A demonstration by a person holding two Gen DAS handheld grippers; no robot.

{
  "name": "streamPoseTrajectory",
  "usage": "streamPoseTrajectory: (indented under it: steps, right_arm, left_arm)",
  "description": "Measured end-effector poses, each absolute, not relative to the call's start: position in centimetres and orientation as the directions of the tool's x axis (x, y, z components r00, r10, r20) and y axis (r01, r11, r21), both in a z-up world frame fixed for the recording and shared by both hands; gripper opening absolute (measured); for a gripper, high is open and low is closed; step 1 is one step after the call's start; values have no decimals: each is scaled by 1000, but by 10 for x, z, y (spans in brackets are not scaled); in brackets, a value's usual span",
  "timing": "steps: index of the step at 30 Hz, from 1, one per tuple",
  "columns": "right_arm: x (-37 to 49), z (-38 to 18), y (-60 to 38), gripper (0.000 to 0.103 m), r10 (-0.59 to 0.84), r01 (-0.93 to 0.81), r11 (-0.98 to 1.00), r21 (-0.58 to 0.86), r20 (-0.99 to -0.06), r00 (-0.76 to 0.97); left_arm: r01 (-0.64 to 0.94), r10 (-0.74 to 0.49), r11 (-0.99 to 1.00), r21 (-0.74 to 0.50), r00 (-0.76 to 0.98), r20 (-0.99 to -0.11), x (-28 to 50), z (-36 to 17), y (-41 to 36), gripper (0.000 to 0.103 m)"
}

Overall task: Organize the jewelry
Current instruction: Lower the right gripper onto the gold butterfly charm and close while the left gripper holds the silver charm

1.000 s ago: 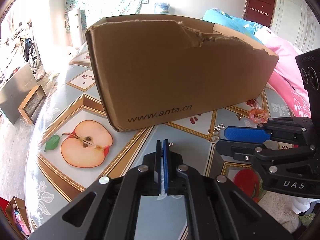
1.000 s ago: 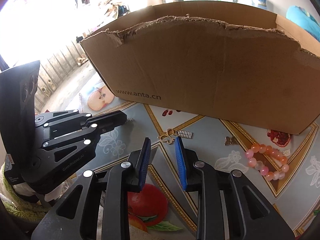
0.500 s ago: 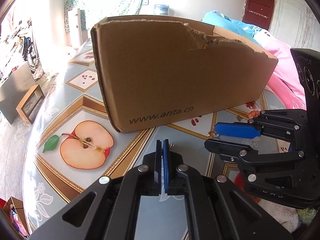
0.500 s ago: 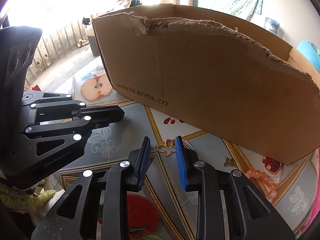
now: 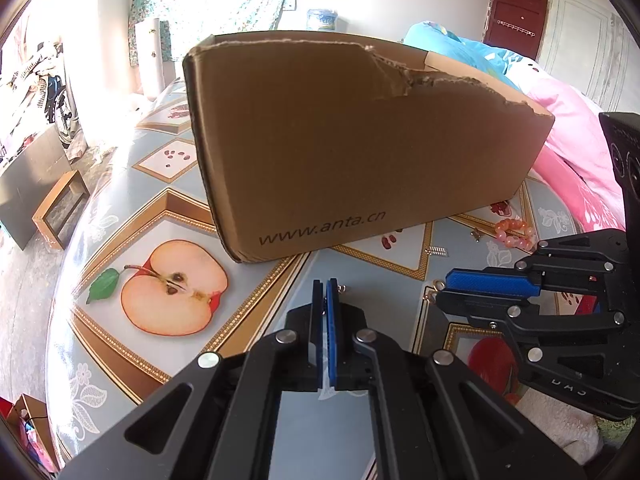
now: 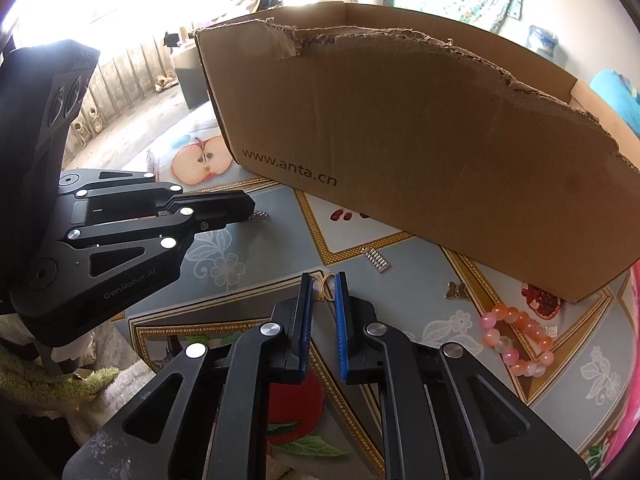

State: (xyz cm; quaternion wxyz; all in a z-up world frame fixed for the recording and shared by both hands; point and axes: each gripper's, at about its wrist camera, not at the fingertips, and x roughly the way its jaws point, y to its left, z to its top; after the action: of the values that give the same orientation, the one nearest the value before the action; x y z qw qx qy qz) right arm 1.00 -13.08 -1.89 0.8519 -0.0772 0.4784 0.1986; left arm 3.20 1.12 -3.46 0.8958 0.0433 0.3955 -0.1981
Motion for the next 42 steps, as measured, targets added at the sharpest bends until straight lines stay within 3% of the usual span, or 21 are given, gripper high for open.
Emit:
streamPoseTrajectory:
  steps: [10, 13, 18, 26, 32, 42]
  right_arm:
    - [7, -15, -142, 12, 252, -382, 922, 69, -855, 453]
    - [7, -16, -154, 20, 259, -394, 916, 70, -854, 452]
    - [3, -20, -144, 20, 197, -402, 916, -11, -859, 472]
    - [21, -23, -152, 20, 206, -353, 935, 29, -855, 476]
    - [14, -8, -165, 28, 287, -431, 900, 67, -836, 468]
    - [19, -14, -158, 24, 337, -588, 808, 39, -849, 407]
  left_arm:
    - [389, -320, 918, -78, 609, -726, 32, -35, 10, 1]
    - [389, -319, 918, -77, 610, -725, 32, -35, 10, 1]
    - [390, -317, 918, -72, 611, -725, 31, -35, 9, 1]
    - [389, -317, 918, -74, 611, -725, 31, -35, 9, 1]
    - [391, -317, 918, -73, 611, -725, 31, -35, 8, 1]
    - [395, -315, 916, -65, 613, -725, 31, -35, 8, 1]
